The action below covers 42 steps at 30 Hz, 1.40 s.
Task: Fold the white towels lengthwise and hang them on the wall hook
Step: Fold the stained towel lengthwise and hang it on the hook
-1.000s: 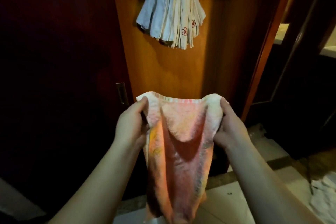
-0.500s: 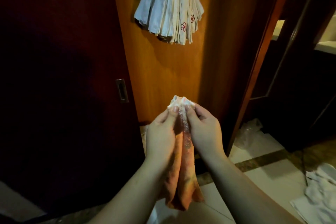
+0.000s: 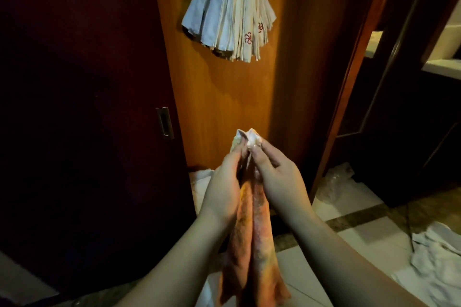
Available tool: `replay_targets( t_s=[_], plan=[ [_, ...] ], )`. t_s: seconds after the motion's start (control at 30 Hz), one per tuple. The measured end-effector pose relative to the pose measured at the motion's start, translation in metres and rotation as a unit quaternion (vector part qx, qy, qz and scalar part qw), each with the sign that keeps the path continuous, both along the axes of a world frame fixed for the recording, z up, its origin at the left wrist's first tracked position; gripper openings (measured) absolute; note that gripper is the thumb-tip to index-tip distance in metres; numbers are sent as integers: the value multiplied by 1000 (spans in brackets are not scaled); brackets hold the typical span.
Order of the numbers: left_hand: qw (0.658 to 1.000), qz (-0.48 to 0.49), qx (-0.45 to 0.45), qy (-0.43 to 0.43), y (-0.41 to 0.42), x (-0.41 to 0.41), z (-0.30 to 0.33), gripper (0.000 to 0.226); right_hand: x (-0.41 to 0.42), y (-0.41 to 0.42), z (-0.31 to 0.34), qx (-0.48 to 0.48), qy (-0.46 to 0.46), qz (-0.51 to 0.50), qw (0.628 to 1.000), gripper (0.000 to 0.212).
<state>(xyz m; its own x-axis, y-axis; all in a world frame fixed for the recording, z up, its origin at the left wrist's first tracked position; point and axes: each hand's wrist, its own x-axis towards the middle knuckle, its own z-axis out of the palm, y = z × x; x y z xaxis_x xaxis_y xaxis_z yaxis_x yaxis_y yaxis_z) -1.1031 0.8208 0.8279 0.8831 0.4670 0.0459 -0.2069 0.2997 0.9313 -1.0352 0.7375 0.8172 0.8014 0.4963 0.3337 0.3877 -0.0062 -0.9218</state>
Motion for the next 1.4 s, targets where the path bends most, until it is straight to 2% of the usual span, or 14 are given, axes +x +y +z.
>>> replay_targets(
  t_s=[0.1,0.23,0.53,0.63,0.7,0.77,0.8,0.87,0.93,1.07,1.13,1.23,1.33,1.4],
  plan=[
    [999,-5,-50,-21,2,-3,-1,46,1,-5,-1,10,-9,9,1000,40],
    [999,-17,-17,-40,5,-4,-7,46,-2,-7,-5,45,-41,1,998,39],
    [997,-37,-55,-42,9,5,-14,53,17,-11,-9,-25,-166,-18,986,41],
    [999,-36,12,-30,13,5,-8,49,26,-14,-4,-10,-147,-28,989,26],
    [991,18,136,-6,23,10,-8,36,34,-16,-1,-12,-150,-42,988,19],
    [953,114,281,20,41,19,-9,23,42,-17,1,-25,-162,-53,985,19],
    [932,134,335,30,50,24,-9,27,45,-19,3,-31,-170,-52,984,21],
    [911,88,400,50,68,32,-5,42,50,-22,6,-42,-183,-48,981,24],
    [892,-3,447,69,82,37,2,48,55,-27,11,-50,-195,-44,979,23],
    [834,-96,527,131,95,41,22,31,63,-34,18,-46,-213,-44,975,20],
    [780,-124,586,184,100,41,32,17,68,-40,19,-44,-215,-51,974,19],
    [659,-133,694,256,101,35,38,20,78,-49,19,-50,-225,-74,970,16],
    [627,-81,740,231,107,28,45,22,87,-59,16,-67,-225,-76,969,15],
    [627,-39,758,175,110,22,55,21,91,-66,14,-62,-211,-79,972,16]
  ],
)
